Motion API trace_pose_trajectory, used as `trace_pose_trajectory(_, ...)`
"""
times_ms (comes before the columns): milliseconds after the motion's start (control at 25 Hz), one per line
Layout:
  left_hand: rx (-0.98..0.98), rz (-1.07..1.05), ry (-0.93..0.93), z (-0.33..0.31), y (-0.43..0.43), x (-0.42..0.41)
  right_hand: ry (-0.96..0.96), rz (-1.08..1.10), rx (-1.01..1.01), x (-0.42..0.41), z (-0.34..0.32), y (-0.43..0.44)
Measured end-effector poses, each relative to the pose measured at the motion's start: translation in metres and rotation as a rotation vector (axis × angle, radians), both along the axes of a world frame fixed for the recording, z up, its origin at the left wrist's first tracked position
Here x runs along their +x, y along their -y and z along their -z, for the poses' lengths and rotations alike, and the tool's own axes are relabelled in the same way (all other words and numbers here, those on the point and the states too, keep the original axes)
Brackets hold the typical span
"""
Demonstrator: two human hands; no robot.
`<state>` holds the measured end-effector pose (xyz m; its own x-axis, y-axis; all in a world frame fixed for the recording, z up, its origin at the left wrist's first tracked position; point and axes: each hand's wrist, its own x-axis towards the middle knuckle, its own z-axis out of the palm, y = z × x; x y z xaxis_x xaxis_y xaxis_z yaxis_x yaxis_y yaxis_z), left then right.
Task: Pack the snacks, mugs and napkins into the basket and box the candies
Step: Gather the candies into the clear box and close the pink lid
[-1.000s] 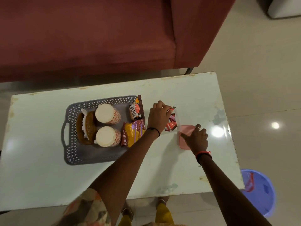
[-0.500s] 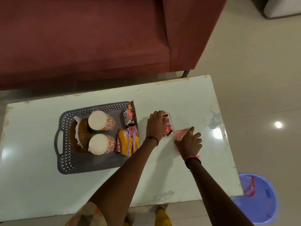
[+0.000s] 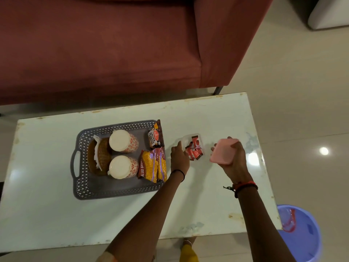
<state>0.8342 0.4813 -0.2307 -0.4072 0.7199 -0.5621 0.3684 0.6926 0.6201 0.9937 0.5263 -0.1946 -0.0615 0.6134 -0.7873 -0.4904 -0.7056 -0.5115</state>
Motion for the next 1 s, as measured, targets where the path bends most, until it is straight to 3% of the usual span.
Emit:
trace_pose_trajectory(80,0.006,-0.020,0.019,-0.001,0.000,0.000,0.026,-0.067,0.030,-0.002,0.010,0.001)
trace_pose_trajectory(560,0.028,-0.065,0.101,-0.005,-0.001,-0.009,0.788,-0.521,0.116,-0.032,0.035,0.001)
trace_pose_trajectory(760,0.029,-0.041,0.111,-0.003,-0.004,-0.008,0.847,-0.612,0.227,-0.052,0.039,0.001)
trace_pose_trajectory(1000,0.041,0.007,0.052,0.000,-0.002,-0.008,0.911,-0.554,0.299,-0.058,0.051,0.004)
